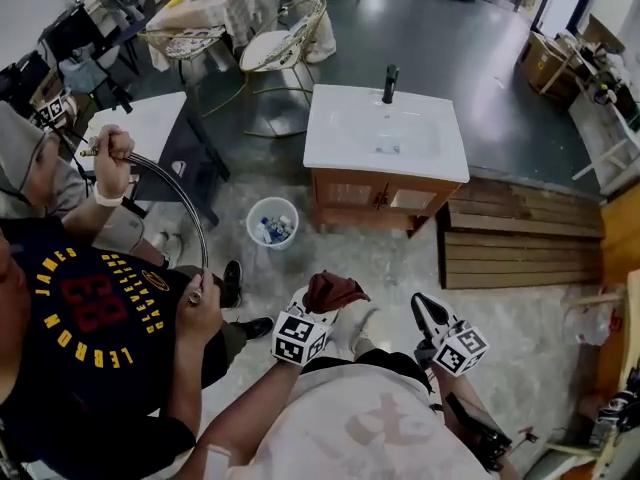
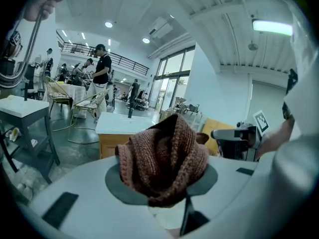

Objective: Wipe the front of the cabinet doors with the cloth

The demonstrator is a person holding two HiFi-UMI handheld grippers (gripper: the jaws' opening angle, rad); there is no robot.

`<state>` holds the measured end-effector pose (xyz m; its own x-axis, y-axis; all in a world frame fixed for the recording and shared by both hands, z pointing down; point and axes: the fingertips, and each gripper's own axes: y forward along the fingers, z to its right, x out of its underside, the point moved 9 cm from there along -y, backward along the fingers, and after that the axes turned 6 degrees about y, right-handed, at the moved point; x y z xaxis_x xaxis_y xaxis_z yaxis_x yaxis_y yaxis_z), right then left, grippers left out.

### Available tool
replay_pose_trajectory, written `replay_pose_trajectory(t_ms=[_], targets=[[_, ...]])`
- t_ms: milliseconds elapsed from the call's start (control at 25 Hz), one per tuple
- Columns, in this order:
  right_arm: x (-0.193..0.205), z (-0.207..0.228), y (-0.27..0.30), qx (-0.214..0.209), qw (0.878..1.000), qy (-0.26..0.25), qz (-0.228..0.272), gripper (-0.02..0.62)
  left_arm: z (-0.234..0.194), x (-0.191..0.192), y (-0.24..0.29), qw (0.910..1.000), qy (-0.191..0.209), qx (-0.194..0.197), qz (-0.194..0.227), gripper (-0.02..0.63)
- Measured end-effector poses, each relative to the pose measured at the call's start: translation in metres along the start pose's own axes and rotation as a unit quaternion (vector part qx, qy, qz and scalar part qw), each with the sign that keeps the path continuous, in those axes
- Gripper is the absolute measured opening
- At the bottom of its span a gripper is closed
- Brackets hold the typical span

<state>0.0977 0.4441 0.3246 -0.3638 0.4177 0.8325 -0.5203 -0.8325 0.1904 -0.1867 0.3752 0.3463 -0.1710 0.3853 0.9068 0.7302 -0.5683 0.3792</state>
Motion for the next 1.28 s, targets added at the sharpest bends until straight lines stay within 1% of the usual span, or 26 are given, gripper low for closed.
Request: replay_pose_trajectory(t_ms=[200, 360, 480, 640, 760, 960, 1160, 1280], targets=[[-0.024, 0.035, 0.046, -0.036, 0.999, 0.003, -0.009, 0.014, -0.024, -0.017, 0.03, 0.9995, 0.001, -0.029, -0.008, 0.152], [-0.054, 0.063, 0.082, -0.07, 0.997, -0.005, -0.013, 0.014, -0.046, -0.028, 0.064, 0.9981, -0.013, -0.057, -0.02, 0.152], [-0.069, 0.085, 0.097, -0.086, 0.996, -0.01, -0.023, 0.014, -0.056, -0.034, 0.089, 0.9965, -0.015, -0.077, -0.029, 0.152], [-0.081, 0.112, 0.116, -0.102, 0.994, -0.009, -0.041, 0.014, -0.07, -0.042, 0.114, 0.9948, -0.02, -0.095, -0.032, 0.152], [-0.082, 0.128, 0.126, -0.096, 0.994, -0.007, -0.054, 0.014, -0.084, -0.041, 0.13, 0.9933, -0.027, -0.104, -0.042, 0.152], [-0.073, 0.142, 0.134, -0.074, 0.995, 0.01, -0.059, 0.014, -0.111, -0.031, 0.148, 0.9918, -0.042, -0.1, -0.068, 0.152], [-0.095, 0.149, 0.169, -0.06, 0.997, 0.009, -0.044, 0.014, -0.161, -0.029, 0.178, 0.9901, -0.025, -0.097, -0.098, 0.152], [-0.104, 0.147, 0.18, -0.026, 0.999, 0.005, -0.03, 0.014, -0.186, -0.019, 0.197, 0.989, -0.012, -0.075, -0.127, 0.152]])
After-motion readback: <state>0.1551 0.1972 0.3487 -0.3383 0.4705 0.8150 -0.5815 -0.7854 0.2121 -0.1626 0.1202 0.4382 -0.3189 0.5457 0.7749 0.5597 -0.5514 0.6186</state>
